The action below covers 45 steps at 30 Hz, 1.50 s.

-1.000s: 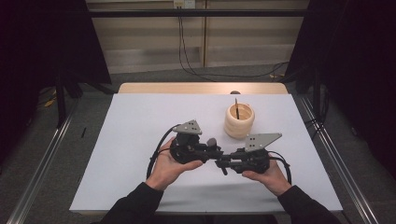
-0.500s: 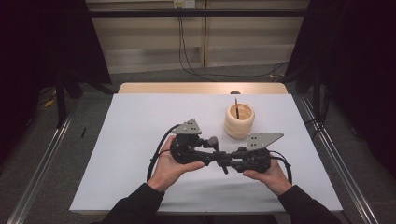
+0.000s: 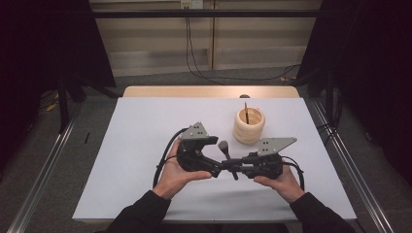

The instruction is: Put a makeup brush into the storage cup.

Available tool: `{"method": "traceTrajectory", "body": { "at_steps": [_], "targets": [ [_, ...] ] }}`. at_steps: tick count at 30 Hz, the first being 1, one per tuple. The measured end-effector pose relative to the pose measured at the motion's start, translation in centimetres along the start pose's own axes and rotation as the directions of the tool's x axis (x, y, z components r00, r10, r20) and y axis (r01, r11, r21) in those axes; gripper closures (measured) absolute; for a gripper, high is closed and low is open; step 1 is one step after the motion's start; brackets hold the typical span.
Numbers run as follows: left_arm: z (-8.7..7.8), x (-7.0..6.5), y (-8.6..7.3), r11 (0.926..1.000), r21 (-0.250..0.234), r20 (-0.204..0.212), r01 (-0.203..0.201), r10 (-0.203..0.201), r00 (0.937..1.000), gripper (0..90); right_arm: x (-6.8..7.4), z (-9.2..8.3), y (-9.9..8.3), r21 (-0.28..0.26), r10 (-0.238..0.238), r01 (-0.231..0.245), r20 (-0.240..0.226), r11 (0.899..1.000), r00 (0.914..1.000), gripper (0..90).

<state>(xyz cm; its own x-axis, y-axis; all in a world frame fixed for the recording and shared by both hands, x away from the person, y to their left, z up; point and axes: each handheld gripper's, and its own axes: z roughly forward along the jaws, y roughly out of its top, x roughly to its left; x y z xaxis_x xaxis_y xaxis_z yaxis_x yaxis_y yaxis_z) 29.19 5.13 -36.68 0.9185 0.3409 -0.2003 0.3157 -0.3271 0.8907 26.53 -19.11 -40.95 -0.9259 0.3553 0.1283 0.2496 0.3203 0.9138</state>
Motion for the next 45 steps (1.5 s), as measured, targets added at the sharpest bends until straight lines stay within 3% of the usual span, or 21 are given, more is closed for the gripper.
{"method": "traceTrajectory", "body": {
  "at_steps": [9,13,21,25,26,29,30,35,38,39,40,41,42,44,45],
  "targets": [
    [-0.4,0.3,-0.4,0.9994,-0.027,-0.035,-0.021,0.020,0.9992,1.8,-0.1,-0.1,0.0,-0.004,-0.002,0.002,0.011,1.000,0.9999,79.5],
    [-0.9,0.6,-0.9,0.9992,-0.035,-0.027,-0.019,0.018,0.9995,1.7,-0.1,-0.2,0.0,-0.005,0.002,-0.002,0.010,1.000,0.9999,79.5],
    [-1.9,0.4,-2.0,0.9922,-0.105,-0.123,-0.067,0.054,0.9910,1.4,-0.4,-0.5,-0.1,-0.031,0.014,-0.013,0.040,0.999,0.9991,79.5],
    [-2.4,0.9,-2.5,0.9919,-0.120,-0.140,-0.042,0.025,0.9898,1.2,-0.6,-0.8,-0.1,-0.056,0.024,-0.020,0.062,0.998,0.9978,79.5],
    [-2.6,0.9,-2.7,0.9925,-0.117,-0.162,-0.034,0.015,0.9866,1.4,-0.6,-0.9,-0.2,-0.061,0.027,-0.023,0.065,0.998,0.9975,79.5],
    [-3.0,1.4,-3.3,0.9921,-0.122,-0.160,-0.027,0.007,0.9871,1.5,-0.7,-1.1,-0.2,-0.070,0.028,-0.024,0.064,0.997,0.9975,79.5],
    [-3.2,1.4,-3.5,0.9927,-0.118,-0.188,-0.025,0.002,0.9821,1.4,-0.7,-1.2,-0.2,-0.073,0.029,-0.024,0.076,0.997,0.9967,79.5],
    [-4.4,1.9,-4.5,0.9917,-0.128,-0.216,-0.016,-0.012,0.9764,1.5,-0.7,-1.5,-0.2,-0.085,0.038,-0.031,0.088,0.996,0.9954,79.5],
    [-5.2,2.3,-5.2,0.9896,-0.144,-0.200,0.010,-0.039,0.9791,1.4,-0.9,-1.6,-0.3,-0.094,0.056,-0.047,0.099,0.994,0.9935,79.5],
    [-5.4,2.3,-5.3,0.9906,-0.137,-0.230,0.006,-0.038,0.9725,0.9,-1.0,-1.7,-0.3,-0.100,0.061,-0.051,0.105,0.994,0.9926,79.5],
    [-5.6,2.5,-5.5,0.9885,-0.151,-0.220,0.005,-0.038,0.9748,1.2,-1.1,-1.7,-0.3,-0.104,0.068,-0.057,0.103,0.993,0.9923,79.5],
    [-5.8,2.5,-5.7,0.9891,-0.147,-0.248,0.002,-0.039,0.9678,1.8,-1.1,-1.7,-0.3,-0.109,0.069,-0.057,0.108,0.992,0.9918,79.5],
    [-5.9,2.7,-5.9,0.9876,-0.157,-0.233,0.002,-0.039,0.9717,1.8,-1.2,-1.9,-0.3,-0.109,0.070,-0.057,0.113,0.992,0.9911,79.5],
    [-6.2,2.6,-6.2,0.9888,-0.150,-0.267,0.001,-0.041,0.9629,1.5,-1.3,-2.1,-0.3,-0.115,0.076,-0.062,0.119,0.991,0.9899,79.5],
    [-6.3,2.7,-6.4,0.9881,-0.154,-0.262,0.000,-0.041,0.9642,1.6,-1.3,-2.1,-0.3,-0.117,0.076,-0.062,0.122,0.991,0.9896,79.5]
  ]
}}
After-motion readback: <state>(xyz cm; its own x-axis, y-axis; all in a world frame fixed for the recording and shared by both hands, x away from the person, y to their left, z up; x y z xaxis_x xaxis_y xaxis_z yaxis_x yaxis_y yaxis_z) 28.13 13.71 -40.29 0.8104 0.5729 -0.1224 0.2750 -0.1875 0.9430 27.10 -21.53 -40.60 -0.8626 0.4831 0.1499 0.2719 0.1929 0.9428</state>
